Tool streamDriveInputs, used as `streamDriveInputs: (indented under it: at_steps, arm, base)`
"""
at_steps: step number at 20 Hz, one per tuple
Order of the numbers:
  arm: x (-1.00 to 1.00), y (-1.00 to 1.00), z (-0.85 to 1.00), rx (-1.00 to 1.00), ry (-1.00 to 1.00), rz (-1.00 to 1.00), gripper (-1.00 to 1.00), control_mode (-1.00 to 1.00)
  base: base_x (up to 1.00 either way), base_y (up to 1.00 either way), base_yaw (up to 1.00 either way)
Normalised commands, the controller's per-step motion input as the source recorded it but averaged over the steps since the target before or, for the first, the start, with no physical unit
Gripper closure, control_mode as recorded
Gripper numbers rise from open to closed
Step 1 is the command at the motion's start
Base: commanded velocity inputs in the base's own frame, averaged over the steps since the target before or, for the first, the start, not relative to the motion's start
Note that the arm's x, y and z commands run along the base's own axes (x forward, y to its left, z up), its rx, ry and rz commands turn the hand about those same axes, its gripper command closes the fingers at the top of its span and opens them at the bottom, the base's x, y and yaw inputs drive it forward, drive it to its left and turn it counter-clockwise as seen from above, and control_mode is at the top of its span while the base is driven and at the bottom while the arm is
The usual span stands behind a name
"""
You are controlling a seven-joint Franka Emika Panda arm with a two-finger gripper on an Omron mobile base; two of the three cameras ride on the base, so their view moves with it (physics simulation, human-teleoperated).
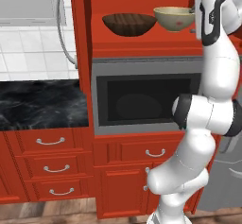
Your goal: Open the cabinet. Pick the bowls from the counter and place them in the cabinet. Then close the cabinet.
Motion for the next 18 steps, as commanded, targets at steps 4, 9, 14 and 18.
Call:
streamDriveInputs:
  at_steps: [4, 9, 14, 18]
  arm:
    - [-0.48, 0.00, 0.19, 0.00, -0.02, 0.00, -1.00, -1.00]
    - [-0.63, 0.02, 0.00, -0.02, -0.16, 0.00, -1.00, -1.00]
    - [-0.92, 0.18, -0.08, -0.04, -0.21, 0.00, -1.00, -1.00]
    - [-1.00, 0.29, -0.02, -0.09, -0.25, 0.00, -1.00, -1.00]
  base:
    - [0.00, 0.00, 0.00]
    - [0.00, 0.00, 0.00]
    - [0.00, 0.00, 0.00]
    - [0.00, 0.00, 0.00]
